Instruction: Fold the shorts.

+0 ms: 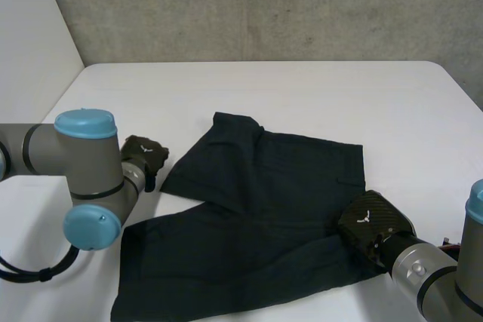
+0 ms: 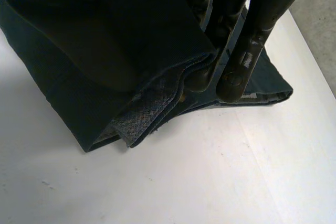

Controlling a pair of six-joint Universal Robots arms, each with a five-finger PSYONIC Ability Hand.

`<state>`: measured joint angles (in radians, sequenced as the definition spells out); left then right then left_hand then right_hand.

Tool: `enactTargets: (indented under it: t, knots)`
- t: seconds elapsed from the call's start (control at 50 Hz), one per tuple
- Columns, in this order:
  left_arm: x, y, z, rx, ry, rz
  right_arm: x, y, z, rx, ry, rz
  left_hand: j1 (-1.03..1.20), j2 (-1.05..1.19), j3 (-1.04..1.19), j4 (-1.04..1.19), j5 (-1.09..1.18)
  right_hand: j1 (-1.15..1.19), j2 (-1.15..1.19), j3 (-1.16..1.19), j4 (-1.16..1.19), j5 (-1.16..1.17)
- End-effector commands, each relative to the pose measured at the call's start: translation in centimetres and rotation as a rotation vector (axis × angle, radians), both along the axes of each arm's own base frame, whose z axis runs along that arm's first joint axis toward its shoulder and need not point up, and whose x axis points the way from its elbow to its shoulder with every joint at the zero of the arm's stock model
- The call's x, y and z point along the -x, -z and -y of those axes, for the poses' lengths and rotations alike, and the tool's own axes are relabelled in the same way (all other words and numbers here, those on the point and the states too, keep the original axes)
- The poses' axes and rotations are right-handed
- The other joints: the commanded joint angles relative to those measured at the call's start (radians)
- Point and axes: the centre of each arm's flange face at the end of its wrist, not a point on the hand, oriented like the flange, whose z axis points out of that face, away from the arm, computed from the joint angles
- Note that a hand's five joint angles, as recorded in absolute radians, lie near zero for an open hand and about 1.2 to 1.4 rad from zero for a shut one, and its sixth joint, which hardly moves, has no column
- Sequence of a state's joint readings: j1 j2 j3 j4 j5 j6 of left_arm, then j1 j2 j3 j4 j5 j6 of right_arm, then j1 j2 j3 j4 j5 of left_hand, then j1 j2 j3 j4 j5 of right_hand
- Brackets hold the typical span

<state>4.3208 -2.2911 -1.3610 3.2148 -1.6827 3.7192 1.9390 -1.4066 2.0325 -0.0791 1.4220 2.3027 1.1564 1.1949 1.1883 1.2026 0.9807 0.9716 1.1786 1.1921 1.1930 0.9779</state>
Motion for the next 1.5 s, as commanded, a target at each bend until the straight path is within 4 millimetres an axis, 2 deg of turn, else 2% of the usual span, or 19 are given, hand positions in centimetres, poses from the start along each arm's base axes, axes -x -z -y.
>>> enactTargets:
  t: [0.02,0.06,0.12,0.4,0.48,0.52,0.56,0.58,0.64,0.78,0.94,1.24,1.26,1.28,1.3,1.32,1.34,1.4,1.5]
  knots:
    - [1.5,-0.3,-1.5,0.033,0.082,-0.055,0.0,0.0,0.0,0.002,0.000,0.001,-0.258,-0.296,-0.289,-0.304,-0.256,0.425,0.218,0.204,0.203,0.244]
    - [1.9,-0.4,-1.6,0.040,0.133,-0.084,0.0,0.0,0.0,0.005,0.000,0.002,-0.469,-0.508,-0.501,-0.516,-0.468,0.425,0.218,0.204,0.203,0.244]
    - [2.1,-0.5,-1.5,0.033,0.175,-0.106,0.0,0.1,0.1,0.009,0.001,0.003,-0.593,-0.632,-0.625,-0.639,-0.592,0.425,0.218,0.204,0.203,0.244]
    - [1.9,0.1,-0.9,0.009,0.224,-0.130,-0.1,0.3,0.1,0.012,-0.002,0.005,-0.558,-0.597,-0.590,-0.605,-0.557,0.425,0.218,0.204,0.203,0.244]
    - [1.8,0.5,-0.4,0.007,0.217,-0.132,-0.1,0.7,0.1,-0.005,0.000,-0.002,-0.479,-0.518,-0.511,-0.526,-0.478,0.425,0.218,0.204,0.203,0.244]
    - [1.9,0.8,-0.2,0.003,0.217,-0.129,-0.1,0.8,0.1,-0.006,0.000,-0.003,-0.350,-0.389,-0.382,-0.397,-0.349,0.425,0.218,0.204,0.203,0.244]
    - [1.9,0.9,-0.2,0.002,0.217,-0.127,0.0,0.8,0.2,-0.006,0.001,-0.003,-0.186,-0.225,-0.218,-0.233,-0.185,0.425,0.218,0.204,0.203,0.244]
    - [1.9,0.8,0.0,0.007,0.216,-0.128,-0.1,0.8,0.1,-0.006,0.000,-0.003,0.009,-0.029,-0.023,-0.037,0.010,0.425,0.218,0.204,0.203,0.244]
    - [1.8,0.6,0.3,0.022,0.203,-0.123,0.0,0.8,0.2,-0.006,0.001,-0.003,0.239,0.201,0.207,0.193,0.240,0.425,0.218,0.204,0.203,0.244]
    - [1.4,0.6,0.4,0.027,0.145,-0.098,0.0,0.9,0.1,-0.011,0.000,-0.004,0.240,0.201,0.208,0.194,0.241,0.425,0.218,0.204,0.203,0.244]
    - [-0.2,0.6,0.0,0.044,-0.048,-0.013,-0.1,0.9,0.1,-0.011,-0.002,-0.004,0.240,0.201,0.208,0.194,0.241,0.425,0.218,0.204,0.203,0.244]
    - [1.4,0.7,-2.8,0.016,-0.038,0.032,-0.1,0.7,0.2,-0.032,0.028,0.043,0.240,0.201,0.208,0.194,0.241,0.425,0.218,0.204,0.203,0.244]
    - [1.4,0.6,-2.8,0.017,-0.037,0.029,-0.1,0.7,0.3,-0.032,0.030,0.043,0.217,0.178,0.185,0.171,0.218,0.425,0.218,0.204,0.203,0.244]
    - [1.4,0.4,-2.8,0.018,-0.040,0.022,-0.1,0.8,0.2,-0.034,0.031,0.044,0.086,0.047,0.054,0.040,0.087,0.425,0.218,0.204,0.203,0.244]
    - [1.4,0.2,-2.9,0.020,-0.041,0.016,-0.1,0.7,0.3,-0.033,0.031,0.044,-0.064,-0.102,-0.095,-0.110,-0.062,0.425,0.218,0.204,0.203,0.244]
    - [1.5,-0.4,-2.9,0.029,-0.043,-0.005,-0.1,0.7,0.3,-0.033,0.030,0.043,-0.350,-0.388,-0.382,-0.396,-0.349,0.425,0.218,0.204,0.203,0.244]
    - [1.4,-0.7,-3.0,0.033,-0.044,-0.016,-0.1,0.7,0.3,-0.033,0.031,0.044,-0.452,-0.490,-0.483,-0.498,-0.450,0.425,0.218,0.204,0.203,0.244]
    - [1.3,-2.5,-3.6,0.057,-0.052,-0.059,-0.1,0.7,0.3,-0.031,0.032,0.045,-0.544,-0.582,-0.575,-0.590,-0.542,0.425,0.218,0.204,0.203,0.244]
    - [0.6,-6.1,-5.1,0.100,-0.062,-0.142,0.0,0.7,0.3,-0.033,0.033,0.046,-0.526,-0.565,-0.558,-0.572,-0.525,0.425,0.218,0.204,0.203,0.244]
